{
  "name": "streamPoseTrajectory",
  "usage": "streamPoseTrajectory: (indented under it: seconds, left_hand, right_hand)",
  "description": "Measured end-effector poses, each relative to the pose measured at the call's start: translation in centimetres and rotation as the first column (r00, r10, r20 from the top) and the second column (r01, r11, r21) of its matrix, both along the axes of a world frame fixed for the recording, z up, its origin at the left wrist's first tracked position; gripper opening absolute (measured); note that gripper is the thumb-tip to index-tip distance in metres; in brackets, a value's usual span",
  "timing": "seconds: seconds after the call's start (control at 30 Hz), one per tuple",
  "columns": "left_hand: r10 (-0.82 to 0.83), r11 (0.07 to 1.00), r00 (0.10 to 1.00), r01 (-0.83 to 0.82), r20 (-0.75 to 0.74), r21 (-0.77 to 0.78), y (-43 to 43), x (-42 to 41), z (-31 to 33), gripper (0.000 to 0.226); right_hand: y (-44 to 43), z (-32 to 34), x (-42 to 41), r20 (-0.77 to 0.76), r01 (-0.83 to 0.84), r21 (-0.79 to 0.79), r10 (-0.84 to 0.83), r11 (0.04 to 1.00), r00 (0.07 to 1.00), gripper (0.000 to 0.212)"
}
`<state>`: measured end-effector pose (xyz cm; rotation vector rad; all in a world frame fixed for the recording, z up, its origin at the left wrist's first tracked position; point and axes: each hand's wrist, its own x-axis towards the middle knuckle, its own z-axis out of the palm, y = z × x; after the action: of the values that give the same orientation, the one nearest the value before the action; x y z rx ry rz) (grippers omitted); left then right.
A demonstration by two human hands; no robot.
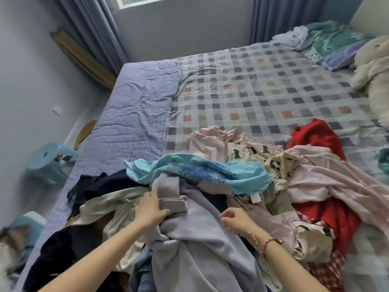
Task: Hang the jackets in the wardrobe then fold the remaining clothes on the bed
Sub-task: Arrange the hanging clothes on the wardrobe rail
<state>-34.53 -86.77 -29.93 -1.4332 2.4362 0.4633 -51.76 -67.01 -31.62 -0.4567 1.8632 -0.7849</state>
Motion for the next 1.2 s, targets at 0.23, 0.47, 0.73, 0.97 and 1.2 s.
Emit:
streamPoseTrajectory:
  seconds: [0.23,0.47,0.73,0.97,1.2]
  left_hand:
    - [0.273,0.928,0.916,-0.169,-0.295,0.332,2.0,2.5,-2.0,0.021]
    - [0.194,0.647,0.819,0.306,-0.539,0.698,13.3,2.3,4.9,0.022]
    - [0.06,0.92,0.522,0.301,-0.851,0.25,9.4,1.9,12.6,0.039]
    - [-0.405,0.709,0.66,0.663,-0.633,0.238,12.7,-0.8,17.5,0.026]
    - [-0.307,0.803,0.695,0.556,-0.65,0.216,13.3,2.8,13.9,0.014]
  right_hand:
    - [-3.7,0.0,5.7,0.11,-0.074,-0.16,0.092,0.984,0.99,0.018]
    - [-2.3,4.9,6.4,0.545,0.3,-0.174,-0.162,0.938,0.823,0.041]
    - [6.0,19.5,3.9,-0.153,-0.312,-0.404,0.273,0.86,0.95,0.024]
    - [12.6,35.8,5.3,-0.468,-0.495,-0.459,0.273,0.738,0.841,0.022]
    - [18.6,42.5,6.2,-0.415,-0.051,-0.716,-0.366,0.696,0.833,0.017]
